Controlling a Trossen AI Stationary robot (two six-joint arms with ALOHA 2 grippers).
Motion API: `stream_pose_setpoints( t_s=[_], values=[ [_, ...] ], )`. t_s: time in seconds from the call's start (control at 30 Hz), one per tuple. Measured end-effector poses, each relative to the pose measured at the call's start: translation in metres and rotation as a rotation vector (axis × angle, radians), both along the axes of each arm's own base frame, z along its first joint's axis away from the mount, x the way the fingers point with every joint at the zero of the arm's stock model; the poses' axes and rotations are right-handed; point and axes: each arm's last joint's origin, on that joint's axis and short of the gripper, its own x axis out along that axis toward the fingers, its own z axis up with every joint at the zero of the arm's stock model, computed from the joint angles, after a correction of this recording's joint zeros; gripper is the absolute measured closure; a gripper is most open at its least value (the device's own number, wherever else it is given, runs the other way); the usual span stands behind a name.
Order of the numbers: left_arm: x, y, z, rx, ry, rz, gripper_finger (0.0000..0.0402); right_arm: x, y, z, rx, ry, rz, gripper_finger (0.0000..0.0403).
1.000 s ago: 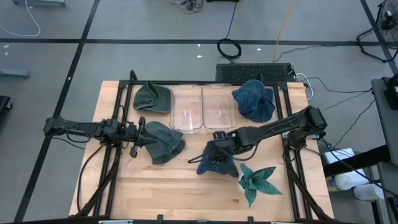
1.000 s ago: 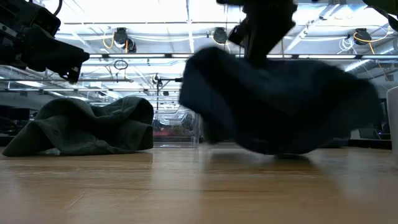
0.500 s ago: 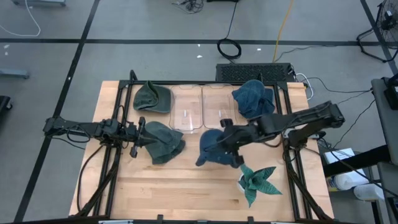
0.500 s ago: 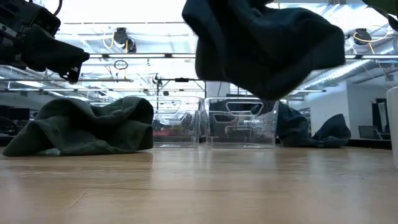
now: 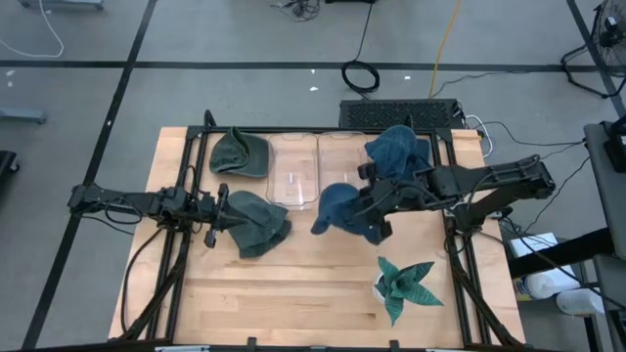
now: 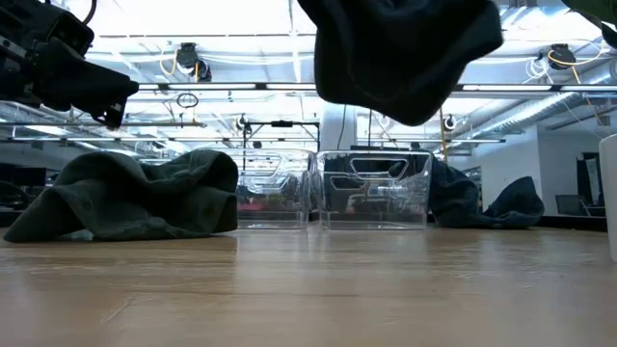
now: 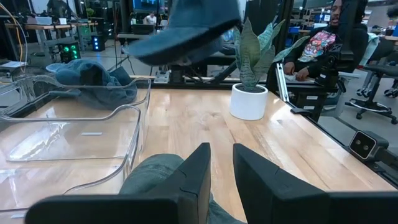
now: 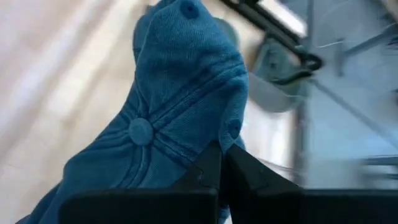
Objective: Pick & Place hat
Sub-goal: Put the bottom blue cap into the right transparent bin
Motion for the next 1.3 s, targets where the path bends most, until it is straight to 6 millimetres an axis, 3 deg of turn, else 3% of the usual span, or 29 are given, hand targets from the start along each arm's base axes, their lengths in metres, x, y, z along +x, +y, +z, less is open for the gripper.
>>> stream_pose_setpoints(
  t_s=[0.27, 0.63, 0.8, 1.3],
  values=[
    [0.0, 0.0, 0.0, 0.0, 0.0, 0.0, 0.0325, -0.001, -0.015, 0.002, -0.302, 0.046, -0.021, 0.0403],
    [0.0, 0.0, 0.0, 0.0, 0.0, 0.0, 0.0325, 0.008, -0.039, 0.011, -0.561, 0.061, 0.057, 0.0403],
    [0.0, 0.0, 0.0, 0.0, 0.0, 0.0, 0.0325, 0.012, -0.052, 0.02, -0.703, 0.039, 0.013, 0.0403],
    [0.0, 0.0, 0.0, 0.0, 0.0, 0.0, 0.0325, 0.017, -0.1, 0.026, -0.885, 0.127, -0.028, 0.0403]
  ],
)
